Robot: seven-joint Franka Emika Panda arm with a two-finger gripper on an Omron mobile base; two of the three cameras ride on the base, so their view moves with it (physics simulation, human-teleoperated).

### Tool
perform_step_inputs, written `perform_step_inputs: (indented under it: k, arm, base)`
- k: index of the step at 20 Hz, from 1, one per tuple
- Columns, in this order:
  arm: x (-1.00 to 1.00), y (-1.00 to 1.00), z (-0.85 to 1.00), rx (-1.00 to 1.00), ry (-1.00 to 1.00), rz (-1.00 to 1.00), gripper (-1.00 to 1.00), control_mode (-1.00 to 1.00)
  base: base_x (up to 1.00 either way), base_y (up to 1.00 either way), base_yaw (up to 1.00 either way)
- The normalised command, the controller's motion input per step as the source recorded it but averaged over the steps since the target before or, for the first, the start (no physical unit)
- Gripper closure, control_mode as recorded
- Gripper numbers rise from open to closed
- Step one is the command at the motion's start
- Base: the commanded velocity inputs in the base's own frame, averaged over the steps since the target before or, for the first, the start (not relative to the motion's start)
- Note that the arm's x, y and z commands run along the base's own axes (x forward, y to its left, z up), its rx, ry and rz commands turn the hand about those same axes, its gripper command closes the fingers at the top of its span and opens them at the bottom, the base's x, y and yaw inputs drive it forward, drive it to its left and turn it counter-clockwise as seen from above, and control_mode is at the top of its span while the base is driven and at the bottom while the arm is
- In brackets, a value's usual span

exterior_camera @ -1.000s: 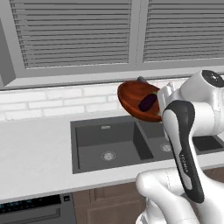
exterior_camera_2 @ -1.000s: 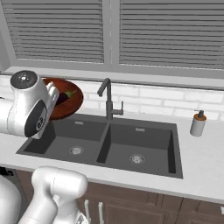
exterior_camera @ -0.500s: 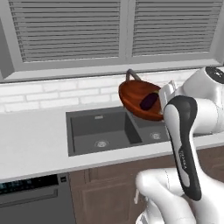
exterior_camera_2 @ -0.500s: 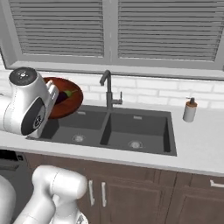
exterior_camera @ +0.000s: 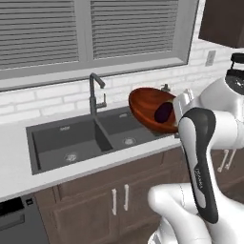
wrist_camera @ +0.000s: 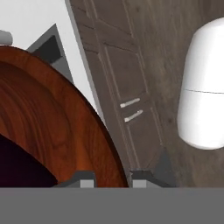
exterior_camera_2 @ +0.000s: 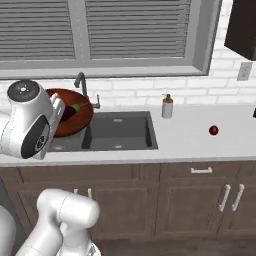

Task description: Pick the eggplant from the sink and place it in the bowl. Then pick the bowl and place it in the microwave. Then close the microwave door and press the start button.

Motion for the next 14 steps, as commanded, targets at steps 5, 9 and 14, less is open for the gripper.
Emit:
perform_step_inputs:
  k: [5, 9, 14]
  arm:
    - [0.00, 0.00, 0.00, 0.00, 0.00, 0.00, 1.00, 1.00]
    - [0.00, 0.00, 0.00, 0.00, 0.00, 0.00, 1.00, 1.00]
    - [0.00, 0.00, 0.00, 0.00, 0.00, 0.00, 1.00, 1.00]
  base:
    - [-0.01, -0.27, -0.70]
    - [0.00, -0.04, -0.92]
    - [0.00, 0.00, -0.99]
